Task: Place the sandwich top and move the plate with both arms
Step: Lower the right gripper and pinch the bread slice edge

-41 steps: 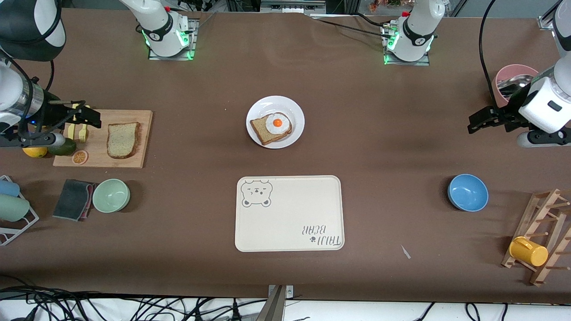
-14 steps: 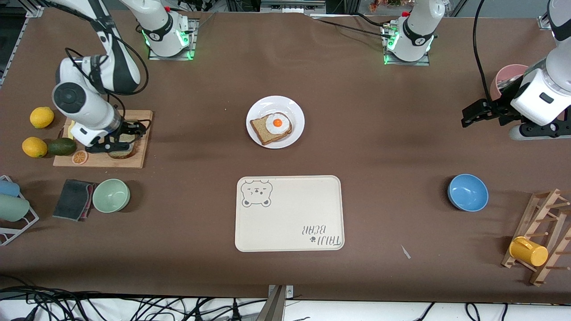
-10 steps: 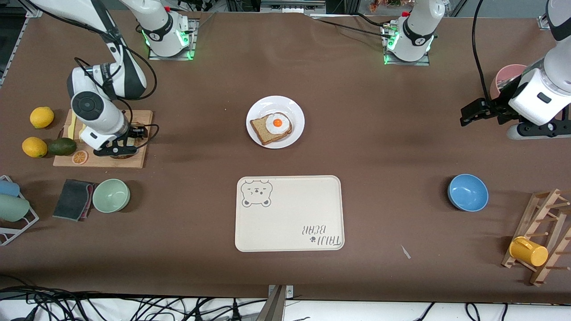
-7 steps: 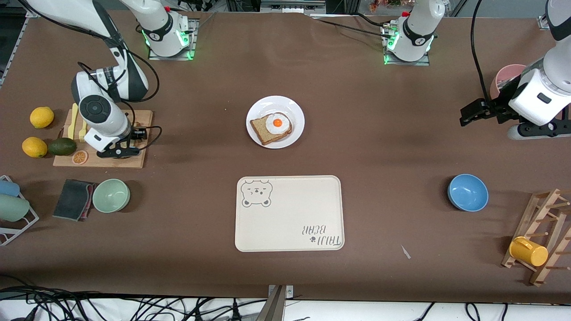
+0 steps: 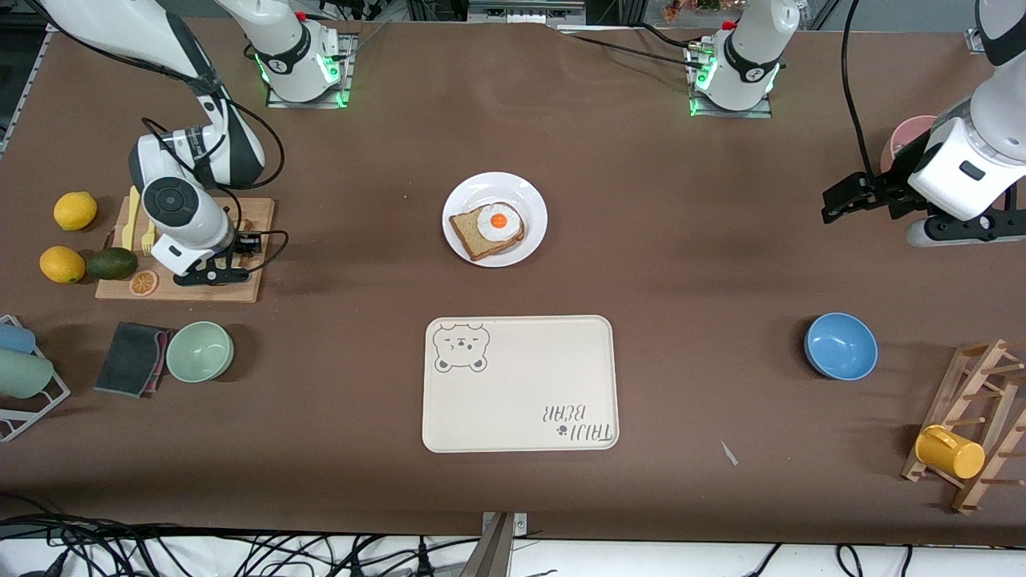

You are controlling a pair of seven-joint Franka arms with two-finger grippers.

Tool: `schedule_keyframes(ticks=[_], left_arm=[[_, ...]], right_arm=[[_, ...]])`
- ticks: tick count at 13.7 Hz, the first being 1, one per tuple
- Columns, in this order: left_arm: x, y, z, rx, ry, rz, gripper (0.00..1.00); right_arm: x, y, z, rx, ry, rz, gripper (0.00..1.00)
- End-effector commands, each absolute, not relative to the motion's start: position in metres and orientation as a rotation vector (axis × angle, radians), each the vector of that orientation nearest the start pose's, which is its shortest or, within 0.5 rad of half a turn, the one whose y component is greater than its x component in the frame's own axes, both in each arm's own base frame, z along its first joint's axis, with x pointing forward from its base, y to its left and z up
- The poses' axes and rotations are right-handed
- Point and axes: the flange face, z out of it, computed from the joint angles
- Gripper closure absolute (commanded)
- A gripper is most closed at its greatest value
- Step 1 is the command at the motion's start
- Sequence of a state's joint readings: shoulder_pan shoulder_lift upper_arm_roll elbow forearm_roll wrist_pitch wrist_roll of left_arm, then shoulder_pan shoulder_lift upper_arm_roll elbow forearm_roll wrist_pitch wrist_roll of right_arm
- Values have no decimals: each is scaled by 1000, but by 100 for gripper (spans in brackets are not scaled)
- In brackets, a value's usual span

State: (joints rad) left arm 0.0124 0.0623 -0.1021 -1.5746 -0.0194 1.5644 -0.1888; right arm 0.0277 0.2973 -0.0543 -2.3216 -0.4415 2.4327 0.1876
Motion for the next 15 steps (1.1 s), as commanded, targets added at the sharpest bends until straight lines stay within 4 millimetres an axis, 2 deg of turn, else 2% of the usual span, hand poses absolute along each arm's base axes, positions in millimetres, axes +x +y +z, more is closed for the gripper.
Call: schedule_keyframes(ticks=[1, 3, 4, 6, 9, 15], left_arm=[[564, -53, 595, -3161, -170, 126, 0], [564, -53, 595, -3161, -170, 128, 0], [564, -52, 595, -3160, -175, 128, 0], [564, -51, 596, -3160, -177, 126, 0], [563, -52, 596, -3161, -173, 126, 0], [564, -52, 595, -3161, -173, 128, 0]], right_arm=[[501, -17, 195, -3416, -254, 264, 45], [499, -17, 194, -3420, -229, 276, 82], [497, -17, 189, -3424, -203, 302, 94], [495, -17, 181, -3421, -203, 334, 100], [498, -17, 185, -3424, -203, 318, 100], [513, -10, 211, -3437, -216, 246, 100]])
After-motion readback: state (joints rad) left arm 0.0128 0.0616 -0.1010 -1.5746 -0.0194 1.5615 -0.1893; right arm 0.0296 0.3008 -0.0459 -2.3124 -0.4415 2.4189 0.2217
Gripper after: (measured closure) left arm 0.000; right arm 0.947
